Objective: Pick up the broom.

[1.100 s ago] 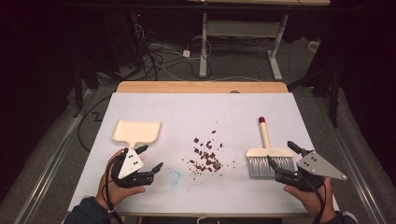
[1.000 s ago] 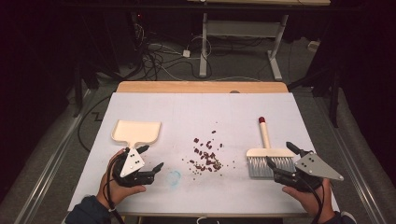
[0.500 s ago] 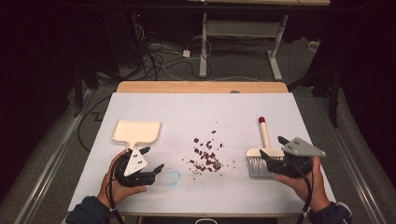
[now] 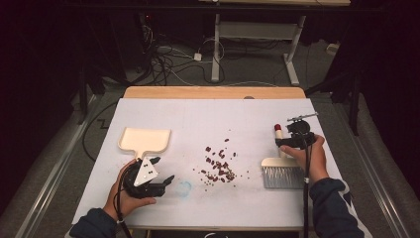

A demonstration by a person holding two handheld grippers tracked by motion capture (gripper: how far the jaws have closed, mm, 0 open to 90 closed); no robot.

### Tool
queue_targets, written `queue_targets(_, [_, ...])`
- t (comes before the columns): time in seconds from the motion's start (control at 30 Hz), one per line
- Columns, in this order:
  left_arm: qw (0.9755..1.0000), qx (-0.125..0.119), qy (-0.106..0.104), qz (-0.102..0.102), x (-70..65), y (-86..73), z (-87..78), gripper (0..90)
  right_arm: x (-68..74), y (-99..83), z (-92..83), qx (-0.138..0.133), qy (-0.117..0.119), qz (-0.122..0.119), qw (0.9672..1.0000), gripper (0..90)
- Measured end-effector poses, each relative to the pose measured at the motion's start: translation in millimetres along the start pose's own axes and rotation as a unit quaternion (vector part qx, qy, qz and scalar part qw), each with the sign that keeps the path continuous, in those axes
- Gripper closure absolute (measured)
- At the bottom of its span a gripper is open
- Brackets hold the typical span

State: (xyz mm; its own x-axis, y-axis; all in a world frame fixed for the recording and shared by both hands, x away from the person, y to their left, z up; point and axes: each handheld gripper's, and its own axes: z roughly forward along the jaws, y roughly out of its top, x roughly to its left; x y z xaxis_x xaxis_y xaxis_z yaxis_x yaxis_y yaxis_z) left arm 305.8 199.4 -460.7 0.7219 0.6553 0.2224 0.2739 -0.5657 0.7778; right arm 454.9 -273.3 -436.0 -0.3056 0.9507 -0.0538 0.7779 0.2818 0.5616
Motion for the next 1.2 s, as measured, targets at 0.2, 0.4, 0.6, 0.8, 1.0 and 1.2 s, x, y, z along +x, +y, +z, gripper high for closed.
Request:
queue_targets(0.2, [1.0,0.004,-0.003,0.006,-1.9,0.4,-0.5,24.8,4.5,-1.9,18.2,0.024,0.01,-0.009,0.9996,53.6])
queue_targets(0.4, [0.9998,0.003,-0.002,0.018,-6.8,2.3,-3.0,24.8,10.8,-3.6,18.9,0.009,0.005,-0.019,0.9998,62.4])
queue_targets(0.6, [0.9999,0.004,0.0,0.014,-7.1,1.5,-3.4,24.8,14.0,-4.3,19.0,0.001,0.009,-0.032,0.9994,70.0])
queue_targets(0.8, [0.9999,0.004,0.002,0.015,-6.7,2.6,-3.2,24.8,13.5,-9.8,12.8,-0.037,0.014,-0.04,0.9984,70.2])
queue_targets(1.0, [0.9999,0.003,0.003,0.01,-6.8,2.2,-4.2,24.8,12.0,-15.3,-10.3,-0.097,0.024,-0.043,0.9941,70.3])
queue_targets(1.2, [0.9999,-0.004,-0.01,0.002,-7.9,7.8,-1.3,24.8,12.0,-20.7,-44.7,-0.153,0.026,-0.051,0.9866,70.4])
